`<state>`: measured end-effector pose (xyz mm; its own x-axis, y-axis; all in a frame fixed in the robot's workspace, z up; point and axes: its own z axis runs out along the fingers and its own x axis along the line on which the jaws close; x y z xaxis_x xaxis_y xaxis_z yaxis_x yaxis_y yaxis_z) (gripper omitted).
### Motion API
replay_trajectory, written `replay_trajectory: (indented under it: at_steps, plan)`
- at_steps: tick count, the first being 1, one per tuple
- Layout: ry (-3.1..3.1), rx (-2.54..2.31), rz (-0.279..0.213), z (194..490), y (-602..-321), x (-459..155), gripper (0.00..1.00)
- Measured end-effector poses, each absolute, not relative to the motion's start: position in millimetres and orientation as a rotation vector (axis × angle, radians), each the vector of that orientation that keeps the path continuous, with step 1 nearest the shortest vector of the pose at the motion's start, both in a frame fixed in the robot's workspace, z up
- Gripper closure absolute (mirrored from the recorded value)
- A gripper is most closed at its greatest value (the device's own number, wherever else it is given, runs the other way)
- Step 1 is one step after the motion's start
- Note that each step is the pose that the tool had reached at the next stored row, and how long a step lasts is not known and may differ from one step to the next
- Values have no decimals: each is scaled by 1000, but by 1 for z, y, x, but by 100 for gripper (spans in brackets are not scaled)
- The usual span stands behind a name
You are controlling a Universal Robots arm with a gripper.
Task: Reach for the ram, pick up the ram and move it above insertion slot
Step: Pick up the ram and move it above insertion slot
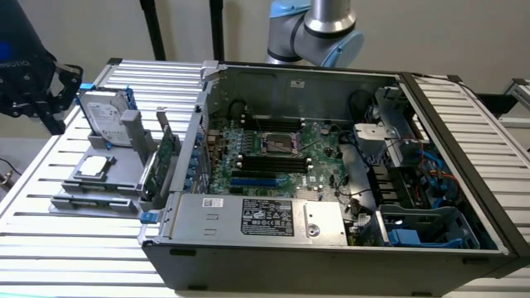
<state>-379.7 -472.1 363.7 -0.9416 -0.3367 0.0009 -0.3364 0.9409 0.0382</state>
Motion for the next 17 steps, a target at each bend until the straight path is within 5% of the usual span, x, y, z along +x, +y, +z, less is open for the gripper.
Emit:
replay_trajectory:
  at_steps: [17]
  plan:
    - [-2963,1002,-56,363,-472,-380,89]
